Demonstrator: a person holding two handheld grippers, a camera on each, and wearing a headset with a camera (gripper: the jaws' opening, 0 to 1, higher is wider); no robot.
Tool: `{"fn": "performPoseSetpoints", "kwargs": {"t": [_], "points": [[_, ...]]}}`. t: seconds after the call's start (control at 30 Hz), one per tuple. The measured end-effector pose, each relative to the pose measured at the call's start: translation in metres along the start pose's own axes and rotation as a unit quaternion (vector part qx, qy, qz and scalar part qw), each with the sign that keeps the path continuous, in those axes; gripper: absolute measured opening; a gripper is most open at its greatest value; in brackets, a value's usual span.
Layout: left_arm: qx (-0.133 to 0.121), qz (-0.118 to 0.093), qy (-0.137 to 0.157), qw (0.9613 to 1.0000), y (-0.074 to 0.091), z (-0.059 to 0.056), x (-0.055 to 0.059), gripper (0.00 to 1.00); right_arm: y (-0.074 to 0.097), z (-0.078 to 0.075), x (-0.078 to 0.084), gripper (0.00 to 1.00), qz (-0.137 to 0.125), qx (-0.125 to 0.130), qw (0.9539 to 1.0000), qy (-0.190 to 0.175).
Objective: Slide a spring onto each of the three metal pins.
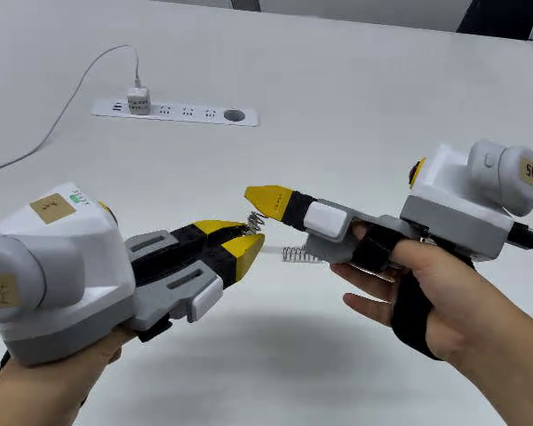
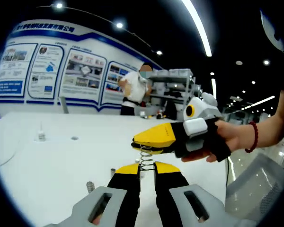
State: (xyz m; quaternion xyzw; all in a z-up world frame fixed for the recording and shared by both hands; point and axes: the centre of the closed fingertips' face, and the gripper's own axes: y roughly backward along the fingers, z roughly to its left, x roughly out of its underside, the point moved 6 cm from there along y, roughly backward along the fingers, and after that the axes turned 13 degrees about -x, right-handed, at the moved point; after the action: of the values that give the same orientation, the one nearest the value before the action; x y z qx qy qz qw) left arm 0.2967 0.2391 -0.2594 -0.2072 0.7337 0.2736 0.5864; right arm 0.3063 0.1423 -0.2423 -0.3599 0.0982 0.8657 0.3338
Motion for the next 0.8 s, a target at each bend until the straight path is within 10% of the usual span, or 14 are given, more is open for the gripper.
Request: {"fn": "performPoseSetpoints", "kwargs": {"t": [0.8], "points": [[-0.011, 0.039, -0.059, 0.9975, 0.0033, 0.0016, 0.0034, 0.15, -0.0027, 0.0052, -0.0027, 0.11, 0.025, 0.008, 0.9966, 0.078]]}}
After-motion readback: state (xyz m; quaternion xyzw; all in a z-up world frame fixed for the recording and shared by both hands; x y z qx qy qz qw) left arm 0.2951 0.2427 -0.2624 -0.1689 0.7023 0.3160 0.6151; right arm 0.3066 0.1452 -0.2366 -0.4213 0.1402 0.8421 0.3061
